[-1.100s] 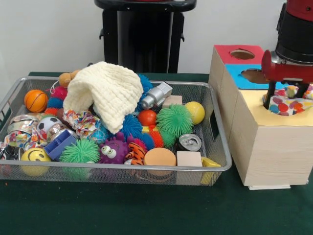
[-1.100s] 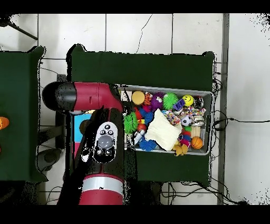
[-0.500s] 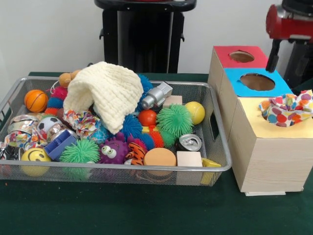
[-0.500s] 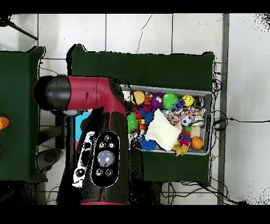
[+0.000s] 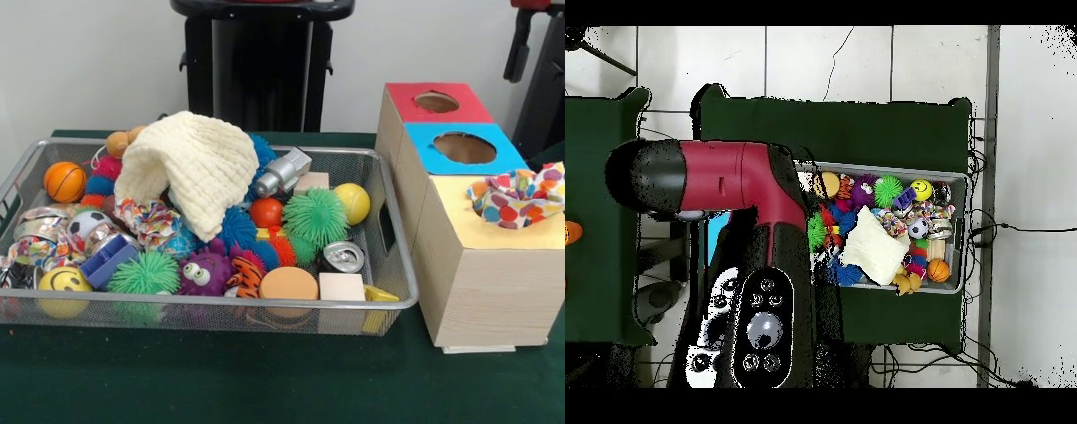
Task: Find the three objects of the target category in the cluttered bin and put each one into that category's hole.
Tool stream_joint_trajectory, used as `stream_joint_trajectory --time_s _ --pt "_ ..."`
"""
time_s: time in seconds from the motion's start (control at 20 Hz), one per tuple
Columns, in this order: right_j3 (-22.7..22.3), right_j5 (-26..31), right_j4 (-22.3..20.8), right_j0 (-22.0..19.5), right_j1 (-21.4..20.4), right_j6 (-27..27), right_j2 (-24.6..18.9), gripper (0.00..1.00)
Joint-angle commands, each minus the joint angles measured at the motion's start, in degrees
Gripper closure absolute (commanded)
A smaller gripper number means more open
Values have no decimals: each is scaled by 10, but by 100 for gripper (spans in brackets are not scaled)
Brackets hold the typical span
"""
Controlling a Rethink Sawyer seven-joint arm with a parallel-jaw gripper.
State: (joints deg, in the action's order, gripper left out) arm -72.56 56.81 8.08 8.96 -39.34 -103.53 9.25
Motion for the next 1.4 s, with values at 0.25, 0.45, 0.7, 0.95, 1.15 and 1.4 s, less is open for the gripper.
stream_joint_trajectory --time_s 0.25,0.45,0.7,0.95,1.15,1.4 --pt "-43 -47 -13 -42 50 -23 -60 0" --pt "-47 -67 -20 -47 56 -20 -66 0" --pt "-47 -82 -21 -43 65 -31 -66 0" --pt "-48 -82 -17 -33 65 -49 -60 0" --pt "-43 -89 -19 1 71 -112 -32 0" --pt "-45 -88 -8 7 72 -120 -31 0"
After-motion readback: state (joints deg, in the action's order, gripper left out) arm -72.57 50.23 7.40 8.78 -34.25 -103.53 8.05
